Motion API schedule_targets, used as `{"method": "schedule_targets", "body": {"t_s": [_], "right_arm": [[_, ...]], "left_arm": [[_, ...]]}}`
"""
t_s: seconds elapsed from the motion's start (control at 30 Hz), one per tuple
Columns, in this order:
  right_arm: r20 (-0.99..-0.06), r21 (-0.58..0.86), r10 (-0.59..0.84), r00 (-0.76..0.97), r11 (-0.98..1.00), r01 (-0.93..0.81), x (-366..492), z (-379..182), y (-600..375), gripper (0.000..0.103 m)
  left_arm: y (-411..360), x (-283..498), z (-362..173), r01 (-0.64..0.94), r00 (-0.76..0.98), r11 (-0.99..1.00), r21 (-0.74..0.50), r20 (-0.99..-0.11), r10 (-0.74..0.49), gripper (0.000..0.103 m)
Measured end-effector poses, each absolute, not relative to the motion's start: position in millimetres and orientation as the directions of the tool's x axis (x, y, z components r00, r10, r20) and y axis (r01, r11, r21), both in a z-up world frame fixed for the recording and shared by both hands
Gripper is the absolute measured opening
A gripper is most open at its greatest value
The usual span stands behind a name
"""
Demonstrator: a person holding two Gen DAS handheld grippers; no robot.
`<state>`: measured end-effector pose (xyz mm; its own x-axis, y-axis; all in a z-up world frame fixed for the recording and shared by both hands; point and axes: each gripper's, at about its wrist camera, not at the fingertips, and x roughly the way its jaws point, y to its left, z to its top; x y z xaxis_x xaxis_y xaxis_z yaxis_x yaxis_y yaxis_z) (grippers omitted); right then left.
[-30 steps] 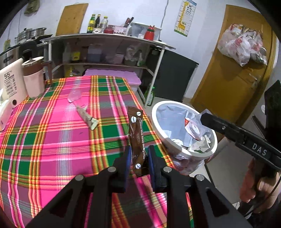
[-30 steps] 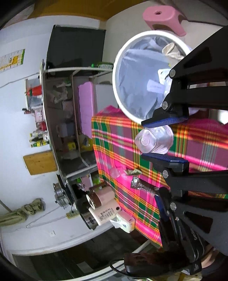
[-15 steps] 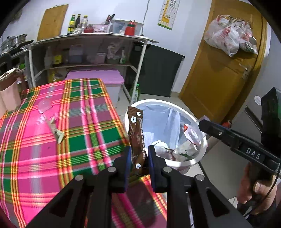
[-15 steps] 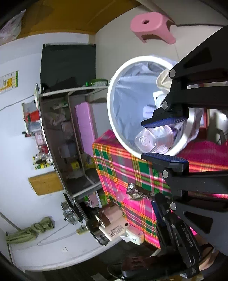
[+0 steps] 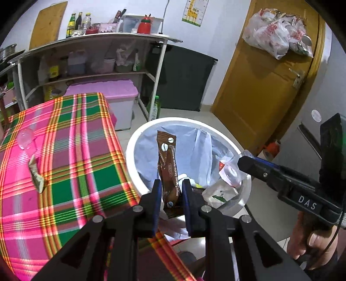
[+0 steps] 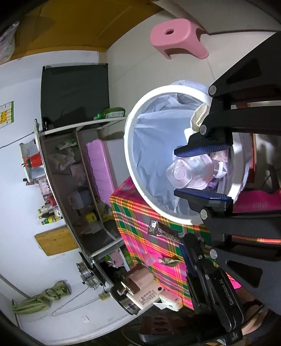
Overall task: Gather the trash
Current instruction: 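Carry the brown wrapper and clear cup over the white bin with both tools, then open the left tool over the bin while the right tool opens, dropping the cup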
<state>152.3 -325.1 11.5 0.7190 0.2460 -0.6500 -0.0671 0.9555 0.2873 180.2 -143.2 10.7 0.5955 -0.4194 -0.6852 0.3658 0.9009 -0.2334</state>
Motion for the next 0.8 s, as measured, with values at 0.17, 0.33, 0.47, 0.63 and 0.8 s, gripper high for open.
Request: {"method": "schedule_targets", "body": {"t_s": [0.17,0.33,0.47,0.63,0.8], "right_arm": [[-0.665,0.292,0.243,0.706,0.955,-0.053,159.5,4.4,-330.2,0.031],[-0.681,0.299,0.249,0.689,0.953,-0.049,167.9,-3.1,-334.8,0.031],[-0.689,0.316,0.264,0.675,0.947,-0.048,172.7,-8.5,-336.8,0.032],[-0.689,0.309,0.263,0.676,0.950,-0.055,174.9,-10.1,-336.5,0.035],[-0.681,0.305,0.262,0.684,0.950,-0.060,172.5,-7.3,-335.7,0.036]], "left_arm": [[-150.1,189.0,7.0,0.369,0.582,0.899,-0.237,-0.695,-0.422,0.020],[-154.1,196.9,4.6,0.370,0.574,0.897,-0.244,-0.699,-0.426,0.020],[-154.6,200.4,3.5,0.367,0.573,0.896,-0.250,-0.698,-0.430,0.021],[-153.4,200.7,2.4,0.366,0.571,0.894,-0.258,-0.697,-0.434,0.031],[-148.1,200.4,6.6,0.359,0.578,0.894,-0.269,-0.688,-0.439,0.031]]}}
